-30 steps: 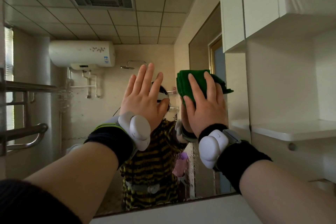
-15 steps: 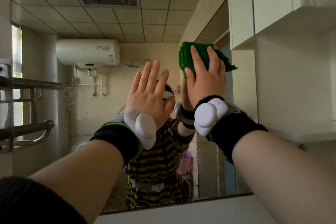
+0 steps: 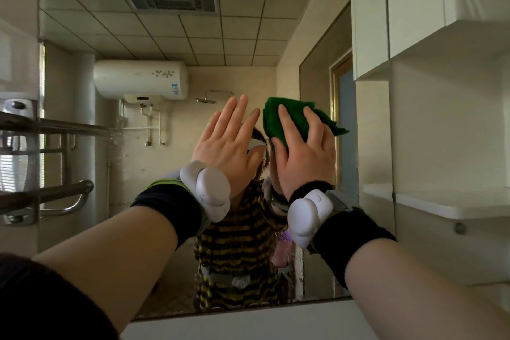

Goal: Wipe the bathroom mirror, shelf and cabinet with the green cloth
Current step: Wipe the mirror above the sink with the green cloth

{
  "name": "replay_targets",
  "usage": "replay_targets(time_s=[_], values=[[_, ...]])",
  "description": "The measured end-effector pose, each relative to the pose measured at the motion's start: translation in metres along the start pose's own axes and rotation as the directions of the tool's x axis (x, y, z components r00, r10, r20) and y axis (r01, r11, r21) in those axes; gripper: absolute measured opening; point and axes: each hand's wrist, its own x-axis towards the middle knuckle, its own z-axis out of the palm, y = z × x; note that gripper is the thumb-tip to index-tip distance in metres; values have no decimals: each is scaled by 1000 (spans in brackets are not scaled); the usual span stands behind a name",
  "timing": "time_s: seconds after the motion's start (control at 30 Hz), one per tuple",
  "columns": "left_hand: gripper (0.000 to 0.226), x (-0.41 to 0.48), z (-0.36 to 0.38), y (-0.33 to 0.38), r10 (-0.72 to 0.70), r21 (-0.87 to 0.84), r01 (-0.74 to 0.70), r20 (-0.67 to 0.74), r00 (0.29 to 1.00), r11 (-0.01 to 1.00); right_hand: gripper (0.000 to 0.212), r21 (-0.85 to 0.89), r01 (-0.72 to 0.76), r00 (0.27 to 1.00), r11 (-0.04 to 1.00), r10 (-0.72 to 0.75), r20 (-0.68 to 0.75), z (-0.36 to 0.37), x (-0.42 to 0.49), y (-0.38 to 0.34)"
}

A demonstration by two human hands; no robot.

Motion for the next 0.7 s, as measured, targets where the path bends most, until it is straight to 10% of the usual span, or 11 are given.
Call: replay_targets(time_s=[0.7], values=[[69, -47, -1, -54, -122, 117, 122, -5, 992, 986, 53, -4, 75, 987, 997, -74, 145, 6, 56, -36]])
